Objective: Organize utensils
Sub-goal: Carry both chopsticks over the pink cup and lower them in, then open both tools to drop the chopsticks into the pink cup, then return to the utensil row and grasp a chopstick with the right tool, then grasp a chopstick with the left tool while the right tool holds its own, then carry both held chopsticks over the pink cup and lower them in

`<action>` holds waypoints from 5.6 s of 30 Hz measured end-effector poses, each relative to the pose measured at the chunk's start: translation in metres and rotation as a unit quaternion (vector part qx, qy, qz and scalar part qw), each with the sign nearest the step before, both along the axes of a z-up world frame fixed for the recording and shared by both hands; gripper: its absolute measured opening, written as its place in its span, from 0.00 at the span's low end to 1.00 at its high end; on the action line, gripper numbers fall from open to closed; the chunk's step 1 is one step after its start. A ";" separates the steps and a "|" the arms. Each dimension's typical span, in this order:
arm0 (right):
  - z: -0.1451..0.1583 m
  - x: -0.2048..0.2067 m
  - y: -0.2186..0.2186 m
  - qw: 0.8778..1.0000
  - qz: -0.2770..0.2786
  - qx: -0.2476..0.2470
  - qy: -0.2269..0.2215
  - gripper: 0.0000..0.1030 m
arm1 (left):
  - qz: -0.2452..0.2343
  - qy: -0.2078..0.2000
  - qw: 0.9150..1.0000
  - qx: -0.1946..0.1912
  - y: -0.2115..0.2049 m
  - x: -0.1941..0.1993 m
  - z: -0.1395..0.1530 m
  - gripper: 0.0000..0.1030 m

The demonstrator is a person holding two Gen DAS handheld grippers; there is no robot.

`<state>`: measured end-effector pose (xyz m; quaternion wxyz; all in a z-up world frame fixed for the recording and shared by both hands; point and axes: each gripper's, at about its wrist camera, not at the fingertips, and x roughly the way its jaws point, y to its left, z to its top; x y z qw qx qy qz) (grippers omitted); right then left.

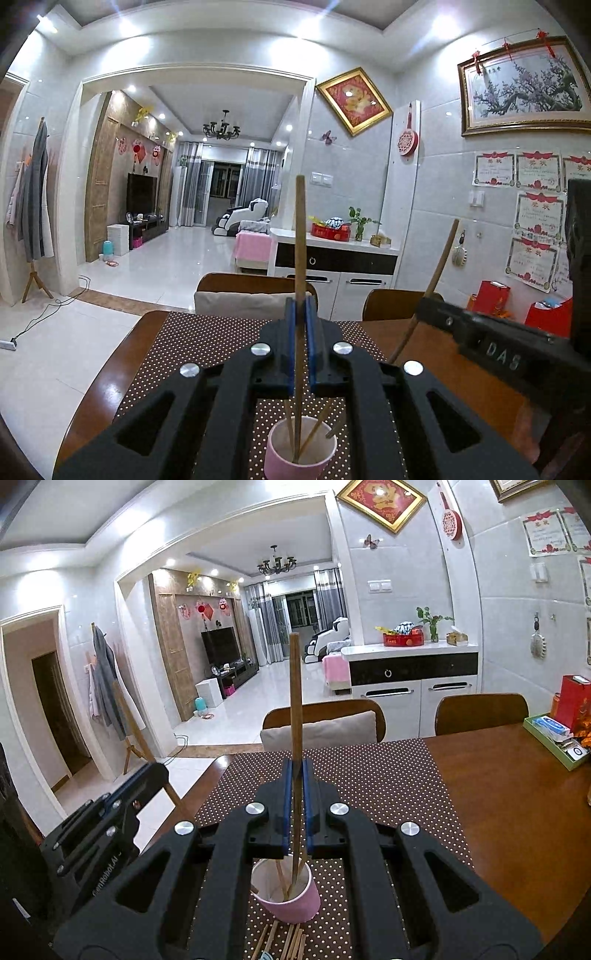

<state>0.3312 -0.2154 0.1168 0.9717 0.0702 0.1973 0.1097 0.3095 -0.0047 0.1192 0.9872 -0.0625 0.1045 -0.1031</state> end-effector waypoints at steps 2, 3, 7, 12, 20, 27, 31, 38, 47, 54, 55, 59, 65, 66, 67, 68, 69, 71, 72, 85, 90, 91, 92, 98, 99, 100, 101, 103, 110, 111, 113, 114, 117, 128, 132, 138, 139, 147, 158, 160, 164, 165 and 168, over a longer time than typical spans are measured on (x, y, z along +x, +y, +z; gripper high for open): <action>-0.008 0.005 0.003 1.000 0.000 -0.003 0.011 0.06 | 0.000 0.008 1.000 0.003 -0.002 0.008 -0.006 0.05; -0.013 0.009 0.003 1.000 0.002 -0.005 0.020 0.06 | 0.000 0.014 1.000 0.005 -0.002 0.012 -0.010 0.05; -0.035 0.024 0.011 0.998 0.008 -0.011 0.060 0.06 | 0.002 0.049 0.999 0.014 -0.003 0.030 -0.036 0.05; -0.066 0.039 0.020 0.993 0.020 -0.019 0.115 0.06 | 0.002 0.103 0.994 0.022 -0.002 0.051 -0.068 0.05; -0.089 0.047 0.025 0.987 0.032 -0.024 0.159 0.07 | 0.005 0.138 0.990 0.043 0.001 0.064 -0.095 0.08; -0.087 0.036 0.019 0.989 0.015 -0.025 0.143 0.46 | 0.006 0.136 0.989 0.049 0.004 0.057 -0.099 0.23; -0.086 0.029 0.018 0.989 0.017 -0.023 0.145 0.46 | 0.007 0.135 0.989 0.051 0.009 0.047 -0.099 0.23; -0.086 0.014 0.015 0.989 0.017 -0.023 0.147 0.46 | 0.009 0.129 0.990 0.056 0.010 0.028 -0.093 0.24; -0.093 -0.010 0.015 0.987 0.018 -0.028 0.159 0.46 | 0.005 0.129 0.990 0.064 0.011 -0.002 -0.092 0.32; -0.111 -0.024 0.017 0.982 0.021 -0.034 0.184 0.48 | 0.003 0.145 0.987 0.073 0.015 -0.025 -0.106 0.35; -0.115 -0.026 0.018 0.981 0.022 -0.037 0.189 0.48 | 0.002 0.147 0.986 0.074 0.014 -0.027 -0.109 0.35; -0.129 -0.034 0.020 0.977 0.021 -0.043 0.208 0.48 | 0.004 0.161 0.984 0.079 0.016 -0.036 -0.121 0.35; -0.152 -0.042 0.022 0.970 0.020 -0.052 0.237 0.49 | 0.001 0.191 0.978 0.089 0.019 -0.045 -0.146 0.35; -0.156 -0.043 0.023 0.969 0.020 -0.053 0.242 0.49 | 0.001 0.196 0.977 0.090 0.019 -0.046 -0.150 0.36; -0.160 -0.044 0.023 0.967 0.020 -0.055 0.247 0.49 | 0.001 0.200 0.976 0.090 0.018 -0.046 -0.153 0.36; -0.165 -0.044 0.023 0.965 0.021 -0.058 0.254 0.49 | 0.000 0.206 0.974 0.091 0.019 -0.048 -0.159 0.36; -0.169 -0.045 0.024 0.964 0.021 -0.060 0.260 0.49 | 0.000 0.211 0.973 0.092 0.019 -0.050 -0.163 0.36; -0.180 -0.045 0.023 0.959 0.023 -0.063 0.276 0.49 | -0.001 0.220 0.971 0.093 0.020 -0.051 -0.170 0.38; -0.186 -0.045 0.023 0.957 0.024 -0.063 0.283 0.49 | -0.003 0.226 0.970 0.093 0.021 -0.053 -0.175 0.38; -0.237 -0.045 0.034 0.928 0.057 -0.084 0.359 0.49 | -0.005 0.282 0.954 0.099 0.031 -0.058 -0.215 0.39; -0.240 -0.047 0.032 0.928 0.047 -0.084 0.360 0.49 | -0.002 0.293 0.951 0.097 0.039 -0.060 -0.223 0.41; -0.240 -0.047 0.031 0.927 0.047 -0.084 0.362 0.49 | -0.001 0.294 0.951 0.097 0.039 -0.061 -0.224 0.41; -0.240 -0.048 0.030 0.926 0.049 -0.086 0.363 0.49 | -0.002 0.295 0.951 0.097 0.040 -0.060 -0.225 0.41; -0.247 -0.051 0.028 0.922 0.062 -0.079 0.373 0.49 | -0.008 0.304 0.948 0.093 0.039 -0.059 -0.226 0.44; -0.247 -0.051 0.027 0.922 0.064 -0.074 0.376 0.49 | -0.008 0.304 0.948 0.093 0.039 -0.060 -0.227 0.45; -0.247 -0.050 0.028 0.921 0.066 -0.074 0.377 0.49 | -0.009 0.304 0.948 0.094 0.039 -0.061 -0.227 0.45; -0.248 -0.049 0.029 0.921 0.068 -0.078 0.377 0.49 | -0.008 0.304 0.948 0.095 0.038 -0.061 -0.227 0.45; -0.248 -0.048 0.036 0.920 0.069 -0.100 0.373 0.49 | -0.008 0.303 0.948 0.098 0.036 -0.062 -0.227 0.45; -0.250 -0.037 0.057 0.918 0.035 -0.144 0.368 0.11 | -0.014 0.311 0.945 0.098 0.026 -0.061 -0.231 0.46; -0.250 -0.034 0.056 0.919 0.030 -0.140 0.367 0.09 | -0.016 0.312 0.945 0.099 0.024 -0.060 -0.231 0.46; -0.250 -0.028 0.049 0.920 0.032 -0.110 0.374 0.06 | -0.023 0.312 0.944 0.105 0.018 -0.060 -0.231 0.51; -0.250 -0.024 0.046 0.920 0.033 -0.097 0.377 0.06 | -0.027 0.313 0.943 0.108 0.014 -0.059 -0.231 0.52; -0.251 -0.018 0.026 0.919 0.035 -0.054 0.388 0.06 | -0.031 0.317 0.941 0.116 0.006 -0.057 -0.234 0.54; -0.227 -0.019 -0.032 0.930 0.028 -0.018 0.366 0.06 | -0.012 0.356 0.923 0.143 -0.012 -0.029 -0.252 0.41; -0.210 -0.025 -0.041 0.938 0.024 -0.014 0.346 0.05 | -0.014 0.356 0.922 0.152 -0.018 -0.023 -0.250 0.05; -0.160 -0.040 -0.045 0.953 0.018 -0.008 0.303 0.05 | -0.016 0.346 0.929 0.131 -0.015 -0.019 -0.238 0.05; -0.152 -0.041 -0.046 0.956 0.017 -0.009 0.294 0.05 | -0.015 0.342 0.931 0.129 -0.011 -0.020 -0.235 0.05; -0.107 -0.055 -0.033 0.970 0.013 -0.003 0.242 0.05 | -0.026 0.274 0.957 0.087 -0.006 -0.024 -0.186 0.05; -0.083 -0.053 -0.016 0.982 0.002 -0.005 0.191 0.05 | -0.050 0.194 0.979 0.035 0.001 -0.036 -0.131 0.05; -0.080 -0.051 -0.015 0.983 0.004 -0.004 0.184 0.05 | -0.051 0.181 0.982 0.030 0.000 -0.038 -0.123 0.05; -0.071 -0.046 -0.012 0.987 0.003 -0.004 0.160 0.05 | -0.052 0.157 0.986 0.025 -0.005 -0.037 -0.112 0.05; -0.070 -0.046 -0.010 0.988 0.002 -0.003 0.154 0.05 | -0.052 0.150 0.987 0.023 -0.006 -0.036 -0.109 0.05; -0.058 -0.044 -0.007 0.991 0.002 0.001 0.136 0.05 | -0.051 0.132 0.990 0.016 -0.007 -0.031 -0.100 0.05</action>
